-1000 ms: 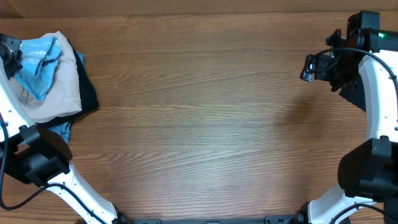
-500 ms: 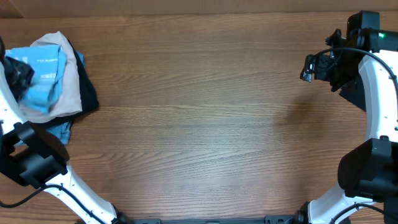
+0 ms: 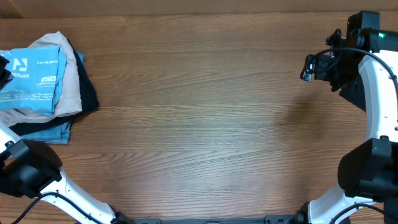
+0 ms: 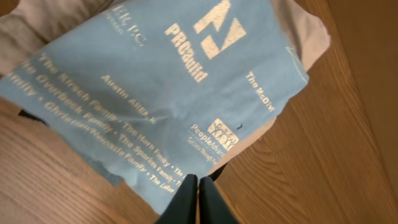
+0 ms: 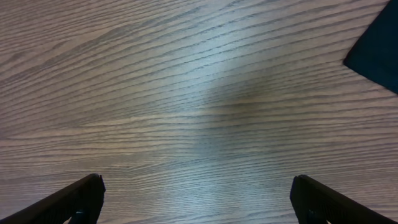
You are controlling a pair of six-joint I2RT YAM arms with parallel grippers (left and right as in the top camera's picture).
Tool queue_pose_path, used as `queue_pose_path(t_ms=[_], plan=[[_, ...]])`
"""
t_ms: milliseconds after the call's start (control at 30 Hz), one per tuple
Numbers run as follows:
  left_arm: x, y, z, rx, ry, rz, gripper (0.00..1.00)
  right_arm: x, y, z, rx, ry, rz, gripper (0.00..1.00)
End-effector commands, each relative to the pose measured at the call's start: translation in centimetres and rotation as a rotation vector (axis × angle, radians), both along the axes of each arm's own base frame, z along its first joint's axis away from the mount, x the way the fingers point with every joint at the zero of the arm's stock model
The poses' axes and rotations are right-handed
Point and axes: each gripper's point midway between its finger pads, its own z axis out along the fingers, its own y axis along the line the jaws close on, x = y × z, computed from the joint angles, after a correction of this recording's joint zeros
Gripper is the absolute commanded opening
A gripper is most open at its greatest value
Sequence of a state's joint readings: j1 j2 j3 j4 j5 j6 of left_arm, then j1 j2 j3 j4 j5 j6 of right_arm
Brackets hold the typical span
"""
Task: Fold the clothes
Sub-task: 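Release the blue square and press it flat on the stack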
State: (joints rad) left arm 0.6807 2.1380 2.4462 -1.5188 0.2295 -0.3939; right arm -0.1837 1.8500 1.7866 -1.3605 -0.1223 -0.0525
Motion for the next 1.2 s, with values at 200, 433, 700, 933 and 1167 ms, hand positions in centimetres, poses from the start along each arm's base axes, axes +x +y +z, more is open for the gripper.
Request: queue_pose_path(t_ms=[200, 433, 700, 933, 1167], plan=[[-2.3, 1.1, -7.0, -0.042, 0.143, -0.007, 0.04, 0.3, -0.3, 0.6, -0.012, -0.021, -0.008, 1.0], [-4.2, 1.9, -12.8, -0.107, 0.203, 0.062, 0.04, 0.3, -0.3, 0.6, -0.012, -0.021, -0.008, 1.0], [-0.2, 1.4, -2.1, -0.066, -0.086, -0.024, 0.04, 0.3, -0.3, 0.6, -0.012, -0.021, -0.008, 1.0], [-2.3, 4.6, 0.2, 0.1, -0.021, 0.085, 0.04, 0.3, -0.3, 0.6, -0.012, -0.021, -0.008, 1.0], [-3.8, 6.7, -7.0, 0.084, 0.155, 0.189, 0.04, 0.3, -0.3, 0.6, -0.012, -0.021, -0.008, 1.0]])
